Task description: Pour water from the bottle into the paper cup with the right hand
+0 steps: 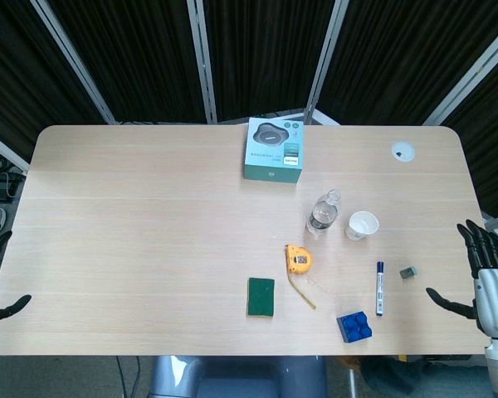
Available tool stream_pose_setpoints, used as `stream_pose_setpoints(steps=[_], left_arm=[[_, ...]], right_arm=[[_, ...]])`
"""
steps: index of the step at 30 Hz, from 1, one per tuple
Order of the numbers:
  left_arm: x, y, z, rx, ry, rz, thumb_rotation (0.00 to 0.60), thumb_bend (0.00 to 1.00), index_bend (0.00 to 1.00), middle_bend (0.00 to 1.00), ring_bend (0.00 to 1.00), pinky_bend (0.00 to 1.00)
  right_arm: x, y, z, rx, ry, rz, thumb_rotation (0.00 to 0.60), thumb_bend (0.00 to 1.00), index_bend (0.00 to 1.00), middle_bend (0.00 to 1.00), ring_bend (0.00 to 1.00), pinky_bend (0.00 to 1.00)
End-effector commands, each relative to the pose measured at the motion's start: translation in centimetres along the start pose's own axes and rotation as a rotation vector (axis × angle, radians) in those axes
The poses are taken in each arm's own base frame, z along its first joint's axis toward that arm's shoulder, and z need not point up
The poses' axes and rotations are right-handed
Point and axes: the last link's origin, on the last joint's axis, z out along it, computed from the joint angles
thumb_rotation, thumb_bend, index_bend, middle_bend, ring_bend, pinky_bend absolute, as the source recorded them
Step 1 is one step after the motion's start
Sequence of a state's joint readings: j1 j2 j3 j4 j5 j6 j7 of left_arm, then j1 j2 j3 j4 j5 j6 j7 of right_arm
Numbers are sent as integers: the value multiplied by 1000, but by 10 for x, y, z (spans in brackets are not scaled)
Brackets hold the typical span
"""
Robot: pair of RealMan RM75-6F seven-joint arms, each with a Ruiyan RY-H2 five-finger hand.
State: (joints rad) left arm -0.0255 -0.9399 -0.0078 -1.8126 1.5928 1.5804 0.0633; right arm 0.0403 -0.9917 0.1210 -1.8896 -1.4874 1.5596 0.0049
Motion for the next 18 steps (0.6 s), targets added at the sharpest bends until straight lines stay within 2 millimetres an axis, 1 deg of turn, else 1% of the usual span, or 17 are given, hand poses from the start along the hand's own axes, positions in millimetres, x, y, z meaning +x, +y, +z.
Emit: stream_pose_setpoints(steps=[1,7,9,11,15,18], left_arm=[[1,0,1,3,-4,-6,600,0,0,0,0,0],[1,-1,0,6,-4,-6,600,0,0,0,0,0],[1,-1,-1,7,-2,-6,600,0,0,0,0,0],[1,-1,0,7,0,-6,600,0,0,0,0,0],[-2,0,4,13,-10,-6,600,0,0,0,0,0],[-7,3,9,12,-26,0,600,0,0,0,0,0]], right_arm=[[-1,0,0,-1,-6,-3,600,0,0,0,0,0],[-6,0,1,7,-28,3,600,0,0,0,0,0],[-11,-3,3,21,-55,35,600,0,0,0,0,0],[-20,-7,10,48,-107,112,600,0,0,0,0,0],[-40,-11,39,108,-242,264,600,0,0,0,0,0],[-55,-13,70,122,-302,347,600,0,0,0,0,0]])
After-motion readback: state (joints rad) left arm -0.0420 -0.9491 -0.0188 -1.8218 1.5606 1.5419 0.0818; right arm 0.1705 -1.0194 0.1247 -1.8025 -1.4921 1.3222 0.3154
